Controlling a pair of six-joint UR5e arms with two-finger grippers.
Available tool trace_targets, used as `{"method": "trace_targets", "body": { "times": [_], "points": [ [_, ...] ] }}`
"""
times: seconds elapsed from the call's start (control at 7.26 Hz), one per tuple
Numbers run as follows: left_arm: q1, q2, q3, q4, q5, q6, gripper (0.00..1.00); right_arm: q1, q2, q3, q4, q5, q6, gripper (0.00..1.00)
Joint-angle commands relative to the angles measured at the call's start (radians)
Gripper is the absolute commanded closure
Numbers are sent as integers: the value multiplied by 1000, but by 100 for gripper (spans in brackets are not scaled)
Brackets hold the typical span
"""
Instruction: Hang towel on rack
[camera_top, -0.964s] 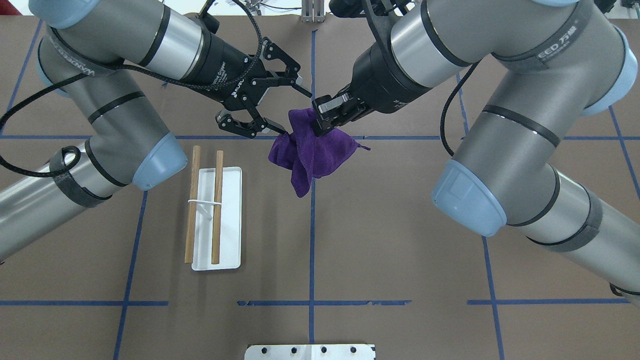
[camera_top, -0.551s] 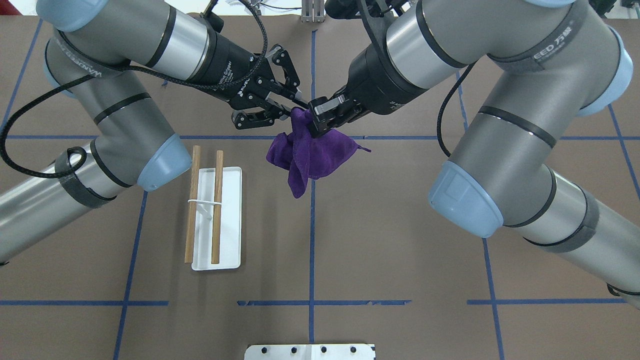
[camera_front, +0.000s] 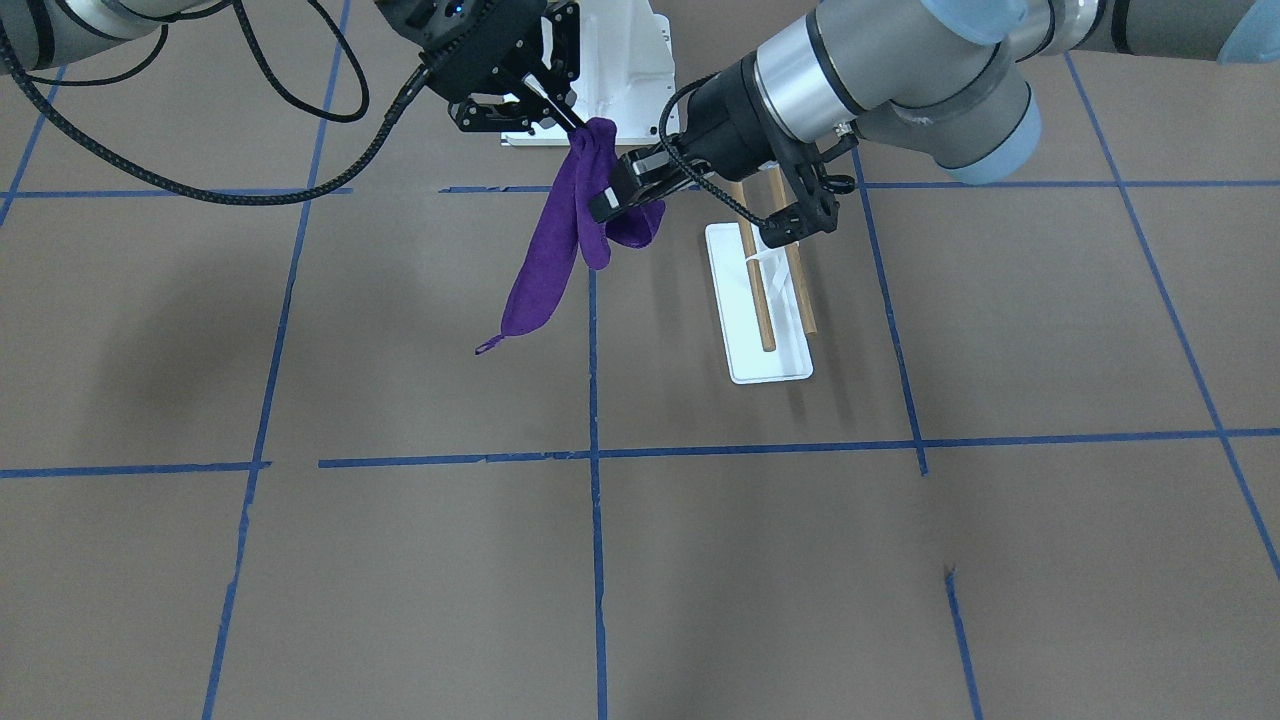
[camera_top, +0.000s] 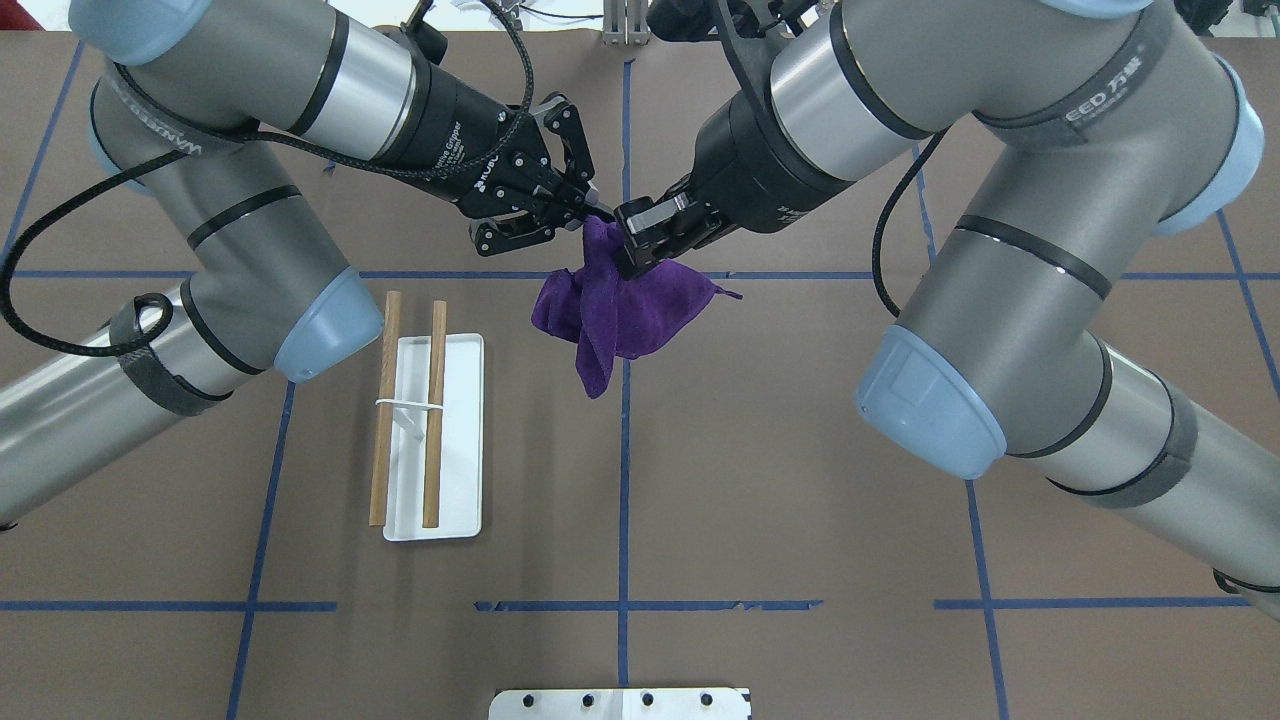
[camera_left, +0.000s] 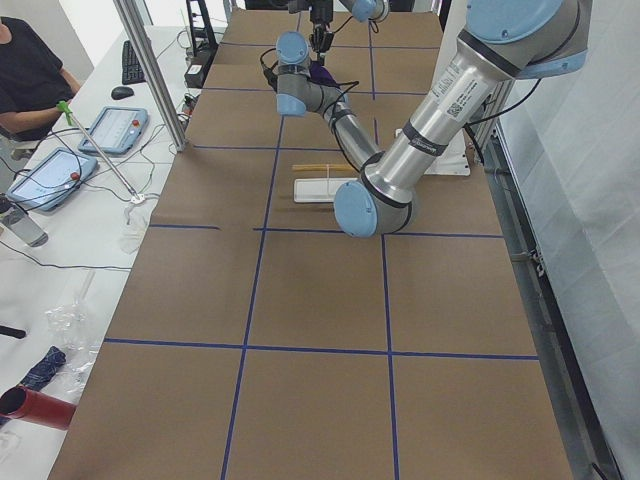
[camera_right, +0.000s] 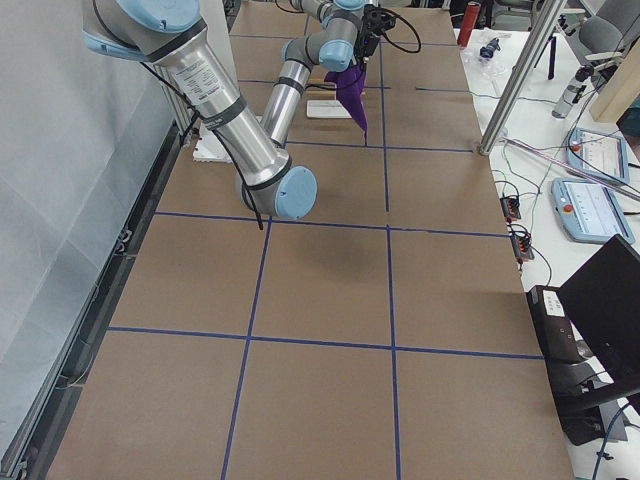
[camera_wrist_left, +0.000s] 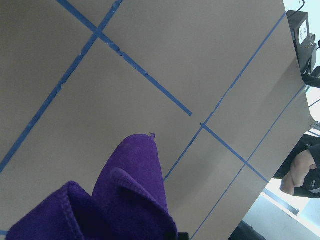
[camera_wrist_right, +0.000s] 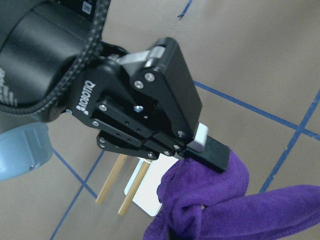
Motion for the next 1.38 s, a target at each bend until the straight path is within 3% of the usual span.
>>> {"method": "trace_targets", "body": {
  "times": [0.0, 0.55, 0.83, 1.24],
  "points": [
    [0, 3, -7, -3, -1, 11, 100, 3, -7, 7, 0, -10, 10, 1],
    [1, 70, -45, -31, 12, 41, 100, 52, -151, 47, 129, -10, 10, 0],
    [1, 223, -146, -156, 14, 64, 100, 116, -288, 92, 129, -7, 10, 0],
    [6, 465, -153, -364, 5, 150, 100, 146, -344, 92, 127, -10, 10, 0]
  ]
}}
